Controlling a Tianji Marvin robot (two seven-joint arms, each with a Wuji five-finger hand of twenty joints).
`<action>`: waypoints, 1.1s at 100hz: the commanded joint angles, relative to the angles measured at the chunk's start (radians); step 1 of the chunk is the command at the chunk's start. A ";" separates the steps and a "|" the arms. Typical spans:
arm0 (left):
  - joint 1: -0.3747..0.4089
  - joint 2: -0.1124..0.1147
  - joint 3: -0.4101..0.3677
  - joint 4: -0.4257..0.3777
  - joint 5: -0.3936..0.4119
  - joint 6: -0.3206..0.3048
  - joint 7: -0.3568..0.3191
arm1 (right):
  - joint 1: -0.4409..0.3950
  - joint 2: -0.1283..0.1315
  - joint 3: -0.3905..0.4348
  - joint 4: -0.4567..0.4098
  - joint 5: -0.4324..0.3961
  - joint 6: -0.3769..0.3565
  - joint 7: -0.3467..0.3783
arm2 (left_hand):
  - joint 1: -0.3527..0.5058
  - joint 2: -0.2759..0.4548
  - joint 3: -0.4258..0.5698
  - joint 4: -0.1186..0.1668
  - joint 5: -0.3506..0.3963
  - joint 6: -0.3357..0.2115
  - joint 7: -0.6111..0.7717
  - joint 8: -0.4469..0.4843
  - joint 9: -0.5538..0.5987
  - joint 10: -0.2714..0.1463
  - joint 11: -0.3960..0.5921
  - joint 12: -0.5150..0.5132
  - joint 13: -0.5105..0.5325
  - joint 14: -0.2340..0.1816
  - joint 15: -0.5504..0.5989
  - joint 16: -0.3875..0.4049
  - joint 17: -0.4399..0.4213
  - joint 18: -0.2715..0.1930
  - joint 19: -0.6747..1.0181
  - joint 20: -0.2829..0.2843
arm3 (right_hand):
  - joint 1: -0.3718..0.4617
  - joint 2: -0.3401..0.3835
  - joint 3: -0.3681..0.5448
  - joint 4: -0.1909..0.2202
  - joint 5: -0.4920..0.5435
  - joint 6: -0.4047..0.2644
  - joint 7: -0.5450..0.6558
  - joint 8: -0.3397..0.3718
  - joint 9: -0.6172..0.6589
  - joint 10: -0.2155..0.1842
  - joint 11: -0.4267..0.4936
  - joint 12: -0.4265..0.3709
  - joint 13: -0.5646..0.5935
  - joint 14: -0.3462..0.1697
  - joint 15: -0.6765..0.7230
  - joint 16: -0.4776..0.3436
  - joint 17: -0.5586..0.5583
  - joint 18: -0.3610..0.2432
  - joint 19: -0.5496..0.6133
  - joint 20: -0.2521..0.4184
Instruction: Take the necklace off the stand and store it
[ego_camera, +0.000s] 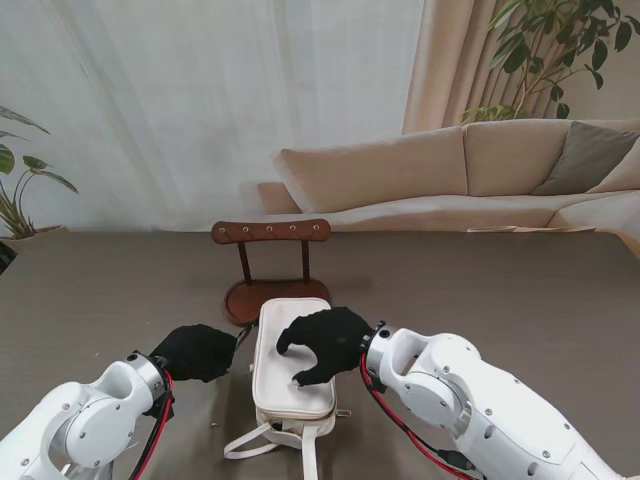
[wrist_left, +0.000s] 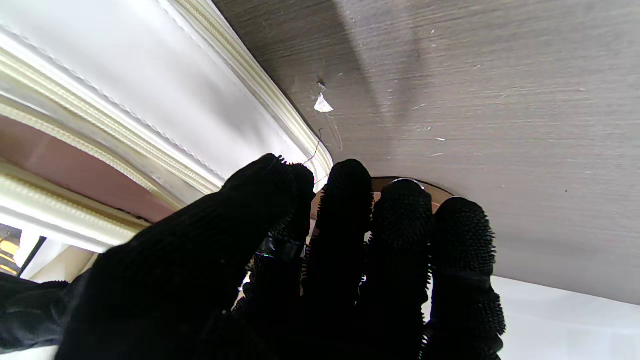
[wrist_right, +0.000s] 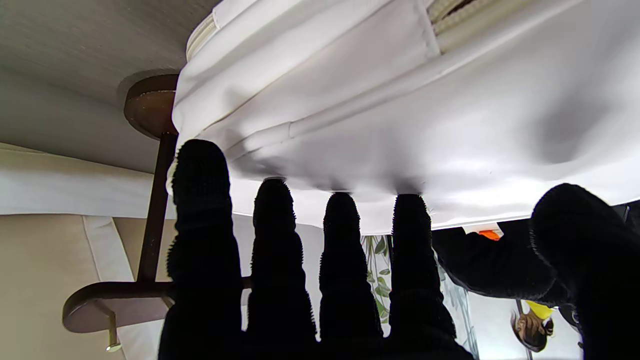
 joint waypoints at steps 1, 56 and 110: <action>0.011 -0.003 -0.010 -0.013 -0.002 0.000 -0.017 | -0.001 0.004 -0.009 0.017 -0.002 -0.004 0.030 | 0.016 0.003 0.025 -0.026 -0.003 -0.046 0.032 0.021 0.020 -0.009 -0.002 0.002 0.031 0.025 -0.006 -0.006 -0.011 -0.019 0.000 -0.008 | -0.017 0.018 0.007 0.006 -0.006 -0.032 -0.003 -0.012 -0.032 -0.027 -0.019 -0.022 -0.010 -0.003 0.003 -0.002 -0.474 -0.016 -0.019 -0.028; 0.122 0.004 -0.099 -0.148 0.017 0.012 -0.101 | 0.027 0.009 -0.049 0.081 0.027 0.009 0.059 | 0.017 0.009 0.016 -0.026 -0.006 -0.049 0.032 0.024 0.015 -0.012 -0.003 0.005 0.026 0.026 -0.007 -0.005 -0.018 -0.017 -0.001 -0.007 | -0.013 0.024 0.012 0.010 0.030 -0.039 0.011 -0.016 -0.013 -0.036 -0.021 -0.032 0.018 -0.008 0.024 0.004 -0.469 -0.023 0.001 -0.013; 0.158 0.005 -0.103 -0.169 0.043 0.022 -0.111 | 0.056 -0.011 -0.049 -0.010 0.008 0.105 0.035 | 0.018 0.011 0.012 -0.024 -0.007 -0.055 0.031 0.025 0.013 -0.015 -0.009 0.005 0.016 0.025 -0.009 -0.003 -0.028 -0.017 -0.006 -0.005 | -0.038 0.056 -0.014 0.017 -0.076 0.032 0.001 -0.014 -0.078 0.020 -0.007 -0.025 -0.024 0.045 -0.003 -0.002 -0.478 0.009 -0.014 -0.016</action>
